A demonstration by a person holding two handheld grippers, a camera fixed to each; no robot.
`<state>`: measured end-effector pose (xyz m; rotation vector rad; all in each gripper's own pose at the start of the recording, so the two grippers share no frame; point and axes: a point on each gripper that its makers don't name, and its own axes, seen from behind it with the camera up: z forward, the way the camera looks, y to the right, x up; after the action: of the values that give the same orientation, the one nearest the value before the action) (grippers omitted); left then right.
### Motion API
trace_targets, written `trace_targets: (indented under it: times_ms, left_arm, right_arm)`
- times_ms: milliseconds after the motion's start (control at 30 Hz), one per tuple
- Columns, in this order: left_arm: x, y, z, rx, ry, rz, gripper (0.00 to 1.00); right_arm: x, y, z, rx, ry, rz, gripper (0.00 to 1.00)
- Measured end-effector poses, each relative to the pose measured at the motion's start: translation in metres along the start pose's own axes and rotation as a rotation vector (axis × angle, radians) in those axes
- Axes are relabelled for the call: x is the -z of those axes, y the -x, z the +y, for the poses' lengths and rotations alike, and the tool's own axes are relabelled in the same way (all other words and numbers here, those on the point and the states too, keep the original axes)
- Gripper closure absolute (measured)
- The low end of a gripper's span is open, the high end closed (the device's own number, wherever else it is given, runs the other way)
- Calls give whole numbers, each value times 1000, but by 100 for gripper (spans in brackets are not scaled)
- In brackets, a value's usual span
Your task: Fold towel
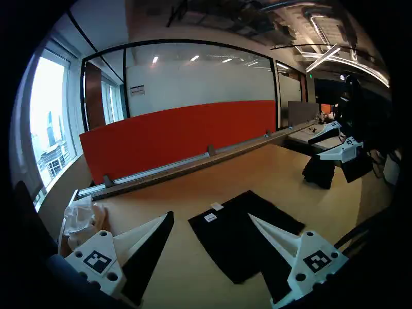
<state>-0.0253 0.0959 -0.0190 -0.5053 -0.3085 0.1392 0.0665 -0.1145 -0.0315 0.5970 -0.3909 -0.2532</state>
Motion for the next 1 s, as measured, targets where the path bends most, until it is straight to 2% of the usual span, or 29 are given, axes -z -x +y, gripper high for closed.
trace_targets:
  times_ms: [600, 1000]
  left_arm:
    - [-25, 44, 22, -42, 72, -75, 4]
    - [-44, 93, 37, -51, 117, -155, 4]
  right_arm:
    - [-25, 42, -23, 12, -76, -82, 0]
    - [-46, 80, -38, 14, -117, -141, 0]
